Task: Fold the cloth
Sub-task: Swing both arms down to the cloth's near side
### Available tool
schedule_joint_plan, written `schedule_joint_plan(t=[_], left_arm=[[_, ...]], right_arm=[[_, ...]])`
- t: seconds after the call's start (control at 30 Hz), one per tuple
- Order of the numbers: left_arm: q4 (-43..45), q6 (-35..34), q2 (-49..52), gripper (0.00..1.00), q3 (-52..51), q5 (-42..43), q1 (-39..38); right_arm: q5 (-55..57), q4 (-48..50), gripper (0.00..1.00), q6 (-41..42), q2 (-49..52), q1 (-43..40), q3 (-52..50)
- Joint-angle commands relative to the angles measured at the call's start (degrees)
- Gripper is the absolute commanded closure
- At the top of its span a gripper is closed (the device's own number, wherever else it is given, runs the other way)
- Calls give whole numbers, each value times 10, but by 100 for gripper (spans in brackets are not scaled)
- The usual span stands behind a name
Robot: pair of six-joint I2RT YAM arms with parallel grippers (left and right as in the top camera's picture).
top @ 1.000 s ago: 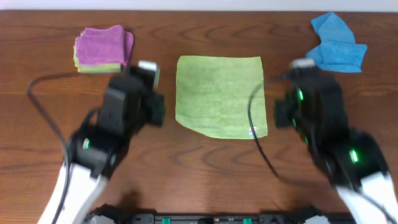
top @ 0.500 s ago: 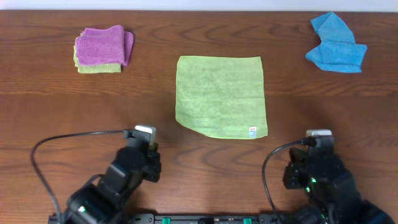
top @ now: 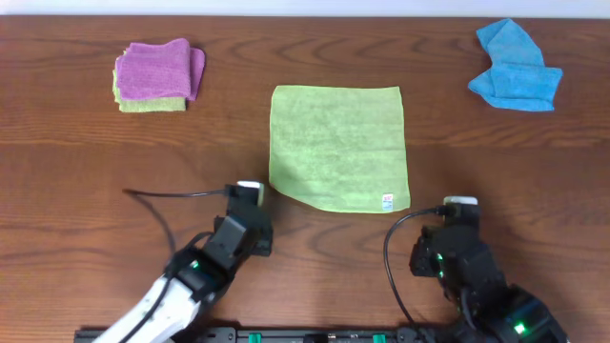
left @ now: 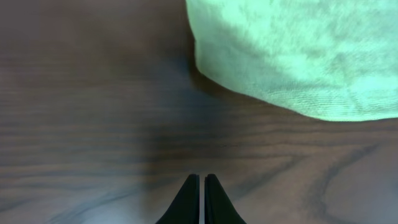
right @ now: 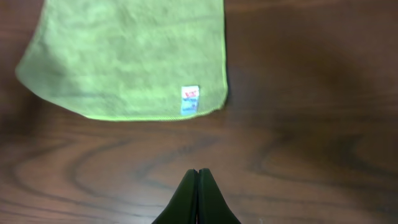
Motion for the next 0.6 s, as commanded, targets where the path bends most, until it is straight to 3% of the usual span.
schedule_joint_plan(t=[0.0,0.2,0.33,0.57], left_arm=[[41,-21,50,94,0,13,4],[111,-3,121,94,0,33,83],[192,17,170,94,1,173,153],[259,-39,219,94,10,357,218]], right_arm=[[4,2,98,3,8,7,-2],[-9,1,98,-17,12,7,-2],[-13,0,98,-21,14,7,-2],[-26,-4,99,-26,15,7,-2]])
